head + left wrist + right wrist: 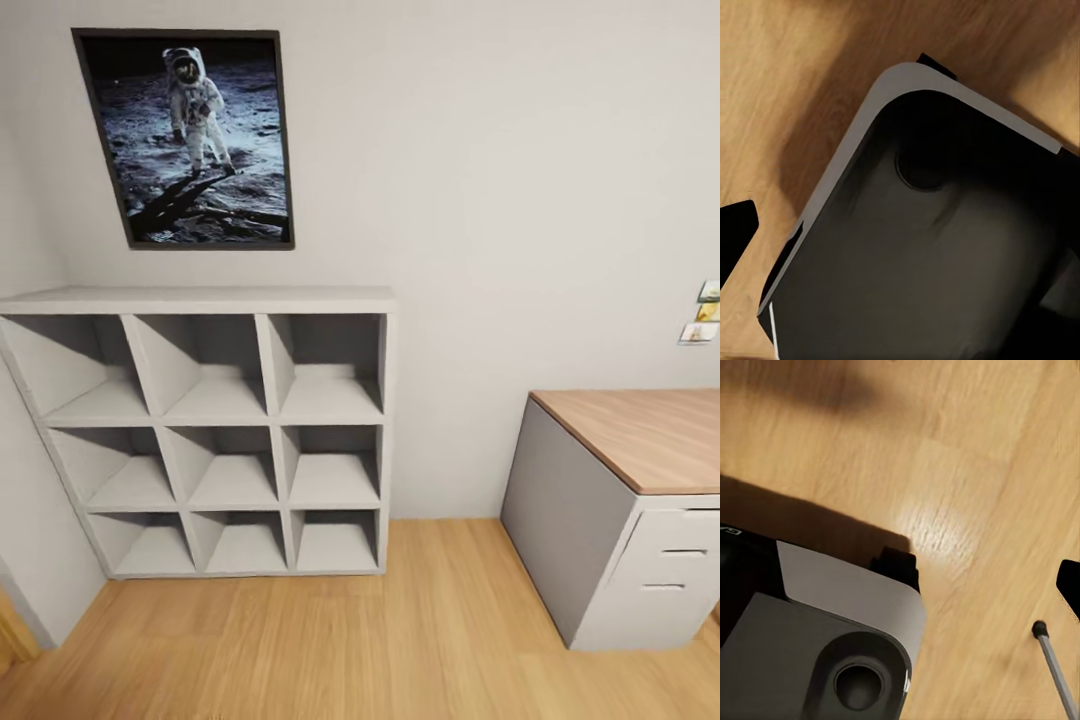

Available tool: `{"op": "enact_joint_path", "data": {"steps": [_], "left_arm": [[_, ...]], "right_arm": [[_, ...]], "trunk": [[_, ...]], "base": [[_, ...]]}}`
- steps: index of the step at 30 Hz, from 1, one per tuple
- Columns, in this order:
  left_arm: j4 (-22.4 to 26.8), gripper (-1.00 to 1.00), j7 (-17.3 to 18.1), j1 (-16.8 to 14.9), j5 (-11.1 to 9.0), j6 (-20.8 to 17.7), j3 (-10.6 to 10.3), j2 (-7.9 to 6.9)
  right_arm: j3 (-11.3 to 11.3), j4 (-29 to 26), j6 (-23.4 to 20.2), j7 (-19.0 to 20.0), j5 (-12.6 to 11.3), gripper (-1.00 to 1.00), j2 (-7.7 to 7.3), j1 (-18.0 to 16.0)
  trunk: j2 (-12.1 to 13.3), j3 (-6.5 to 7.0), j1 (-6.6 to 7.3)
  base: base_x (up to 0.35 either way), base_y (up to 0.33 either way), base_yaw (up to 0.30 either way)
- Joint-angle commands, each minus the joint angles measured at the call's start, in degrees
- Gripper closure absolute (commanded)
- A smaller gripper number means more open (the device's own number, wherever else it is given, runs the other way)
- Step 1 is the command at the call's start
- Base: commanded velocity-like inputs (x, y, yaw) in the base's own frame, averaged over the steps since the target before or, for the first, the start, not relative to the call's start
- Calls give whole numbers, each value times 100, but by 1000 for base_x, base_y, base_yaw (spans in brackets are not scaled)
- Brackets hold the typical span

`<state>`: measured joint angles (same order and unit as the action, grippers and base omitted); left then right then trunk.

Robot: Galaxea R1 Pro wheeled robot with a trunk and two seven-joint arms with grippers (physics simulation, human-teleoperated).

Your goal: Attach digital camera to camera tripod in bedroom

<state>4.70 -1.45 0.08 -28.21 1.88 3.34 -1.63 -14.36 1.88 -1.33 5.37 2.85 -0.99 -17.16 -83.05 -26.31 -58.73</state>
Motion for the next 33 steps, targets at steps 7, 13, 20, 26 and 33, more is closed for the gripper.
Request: {"op": "enact_joint_path", "data": {"steps": [7, 13, 20, 26, 33], "left_arm": [[-2, -100, -14, 1, 24, 5, 28, 0], [0, -100, -12, 1, 20, 5, 26, 1], [-3, -100, -13, 1, 18, 5, 26, -4], [-4, -100, -14, 1, 18, 5, 26, -4], [-4, -100, -14, 1, 18, 5, 26, 3]], "right_arm": [[-6, 7, -8, 17, 31, -100, -5, -6], [-6, 7, -7, 17, 31, -100, -6, -6], [-6, 9, -7, 17, 31, -100, -5, -6], [-6, 7, -7, 17, 31, -100, -2, -6], [-6, 5, -7, 17, 31, -100, -5, -6]], "trunk": [[-3, -5, 0], [-3, -5, 0], [-3, -5, 0], [-3, -5, 0], [-3, -5, 0]], "base": [[112, -80, 267], [221, -171, 267], [232, -180, 267], [234, -181, 267], [234, -181, 267]]}}
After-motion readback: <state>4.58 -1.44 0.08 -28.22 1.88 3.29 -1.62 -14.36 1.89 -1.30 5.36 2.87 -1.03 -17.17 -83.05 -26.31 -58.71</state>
